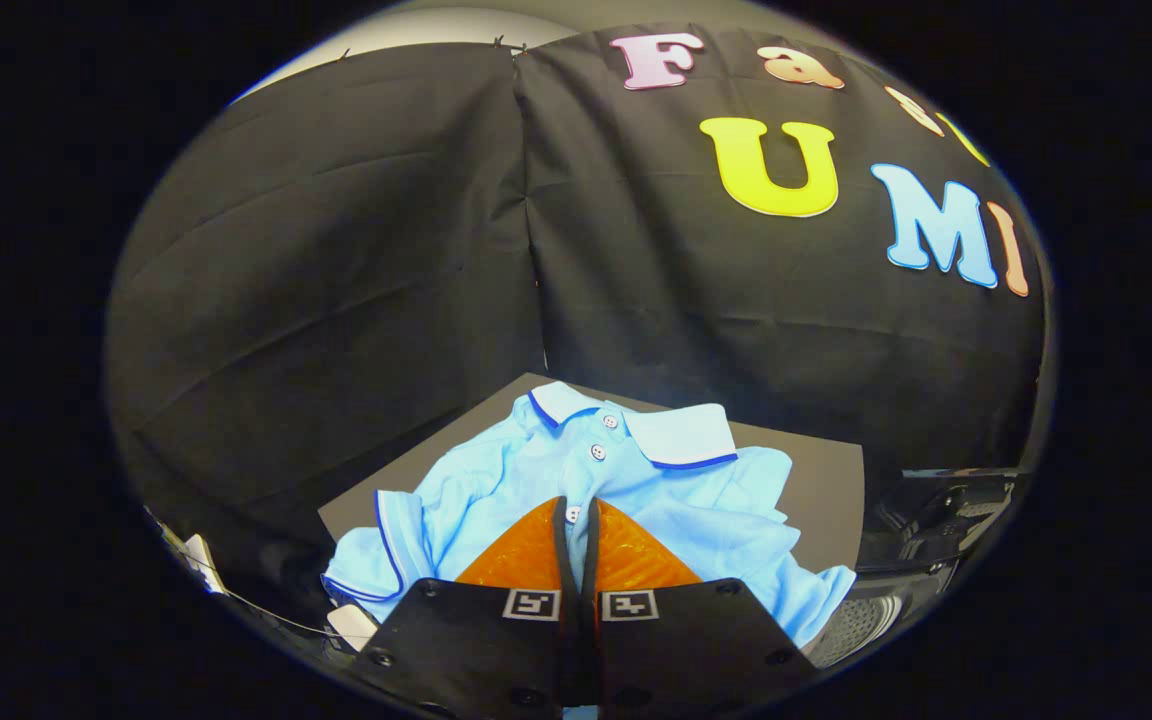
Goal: Put the clothes into the washing machine and then close the washing machine lid.
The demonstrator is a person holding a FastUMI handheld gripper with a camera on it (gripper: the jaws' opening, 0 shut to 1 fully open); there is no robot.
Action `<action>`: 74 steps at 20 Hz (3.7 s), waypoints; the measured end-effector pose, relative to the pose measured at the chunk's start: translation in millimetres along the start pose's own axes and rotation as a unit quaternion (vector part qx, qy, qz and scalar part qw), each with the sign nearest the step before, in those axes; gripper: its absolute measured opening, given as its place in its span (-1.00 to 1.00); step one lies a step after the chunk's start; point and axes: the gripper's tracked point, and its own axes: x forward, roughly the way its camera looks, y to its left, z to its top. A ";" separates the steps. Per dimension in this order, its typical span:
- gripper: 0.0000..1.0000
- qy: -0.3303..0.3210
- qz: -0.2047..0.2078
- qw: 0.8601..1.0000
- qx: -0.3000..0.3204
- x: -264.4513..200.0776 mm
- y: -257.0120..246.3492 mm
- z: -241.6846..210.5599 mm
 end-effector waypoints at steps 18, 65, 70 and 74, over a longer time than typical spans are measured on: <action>-0.98 -0.071 -0.042 0.996 0.021 -70.2 -68.8 30.7; -0.98 0.012 -0.242 0.964 0.112 -166.2 -322.0 -118.0; -0.98 0.042 -0.252 0.958 0.128 -161.1 -336.0 -155.7; -0.97 0.074 -0.258 0.955 0.129 -152.3 -342.2 -182.6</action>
